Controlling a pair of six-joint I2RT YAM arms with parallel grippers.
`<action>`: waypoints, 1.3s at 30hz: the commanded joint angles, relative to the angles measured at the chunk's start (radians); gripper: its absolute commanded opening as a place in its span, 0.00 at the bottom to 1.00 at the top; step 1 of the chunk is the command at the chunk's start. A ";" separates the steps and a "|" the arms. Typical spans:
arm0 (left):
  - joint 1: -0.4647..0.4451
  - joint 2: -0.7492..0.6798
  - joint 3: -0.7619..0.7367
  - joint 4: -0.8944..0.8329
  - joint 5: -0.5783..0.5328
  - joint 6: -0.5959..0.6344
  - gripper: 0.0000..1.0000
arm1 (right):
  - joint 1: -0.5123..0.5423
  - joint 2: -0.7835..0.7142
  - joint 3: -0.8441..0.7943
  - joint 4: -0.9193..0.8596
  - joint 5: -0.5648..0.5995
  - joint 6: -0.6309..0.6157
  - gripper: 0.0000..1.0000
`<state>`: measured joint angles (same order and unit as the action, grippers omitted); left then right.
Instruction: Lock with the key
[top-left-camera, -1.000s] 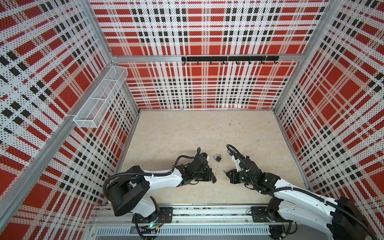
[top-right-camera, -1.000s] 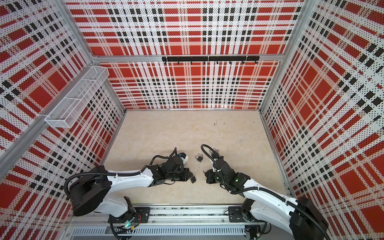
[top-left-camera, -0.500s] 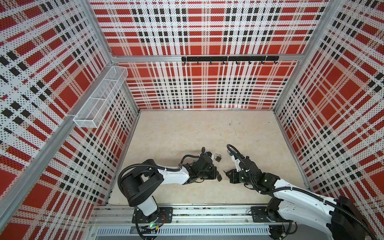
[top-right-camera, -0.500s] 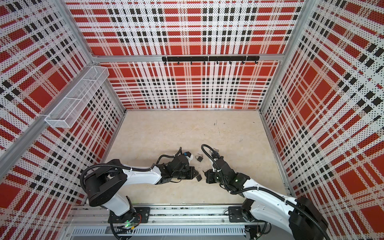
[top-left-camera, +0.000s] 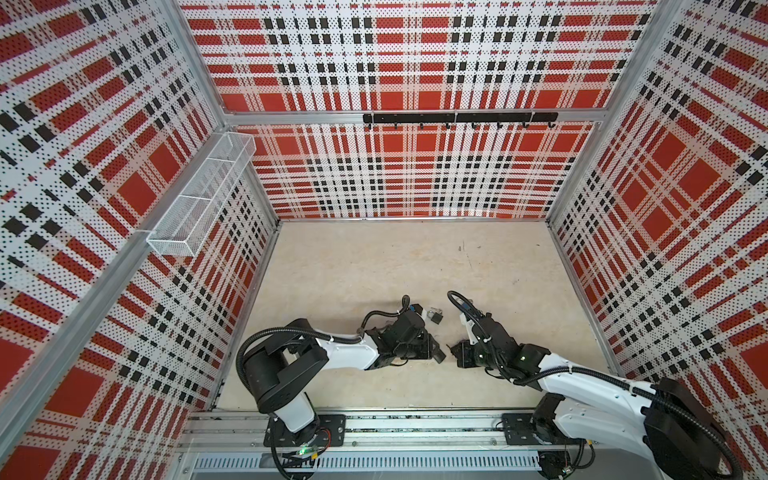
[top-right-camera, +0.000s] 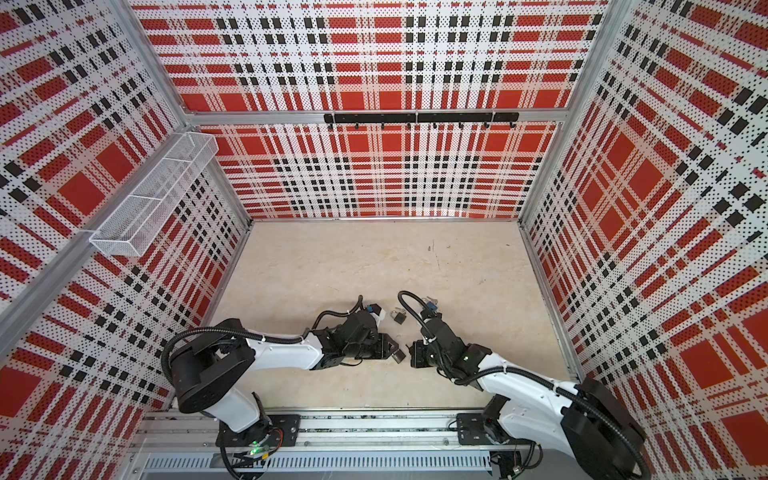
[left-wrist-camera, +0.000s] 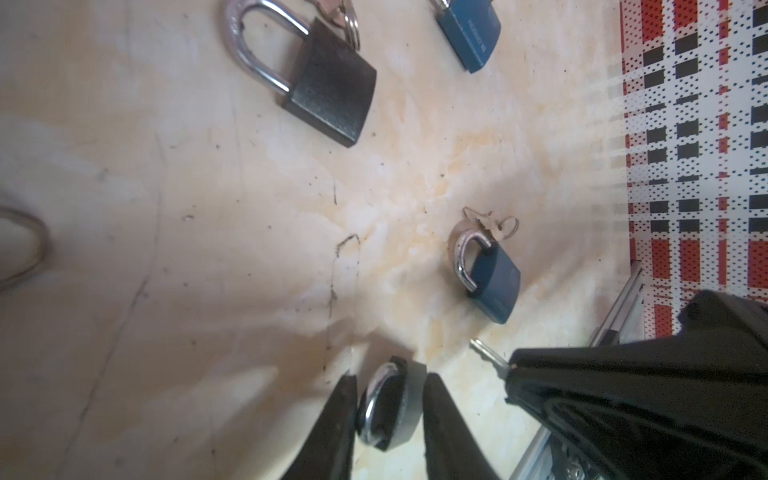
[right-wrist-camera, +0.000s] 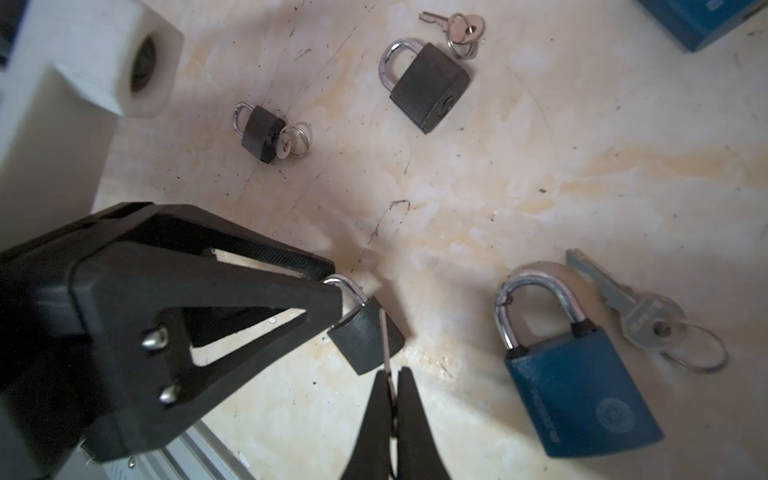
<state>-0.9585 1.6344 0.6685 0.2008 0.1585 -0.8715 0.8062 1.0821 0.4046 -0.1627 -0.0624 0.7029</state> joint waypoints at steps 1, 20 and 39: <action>-0.008 -0.050 -0.020 0.007 -0.047 -0.004 0.33 | 0.012 0.022 0.040 0.025 0.033 -0.001 0.00; 0.027 -0.279 -0.063 -0.169 -0.210 0.052 0.34 | 0.033 0.204 0.098 0.117 0.026 -0.044 0.00; 0.124 -0.519 -0.150 -0.330 -0.253 0.069 0.35 | 0.035 0.266 0.118 0.131 0.054 -0.051 0.23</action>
<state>-0.8440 1.1416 0.5251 -0.1024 -0.0635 -0.8177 0.8364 1.3415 0.4839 -0.0566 -0.0303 0.6609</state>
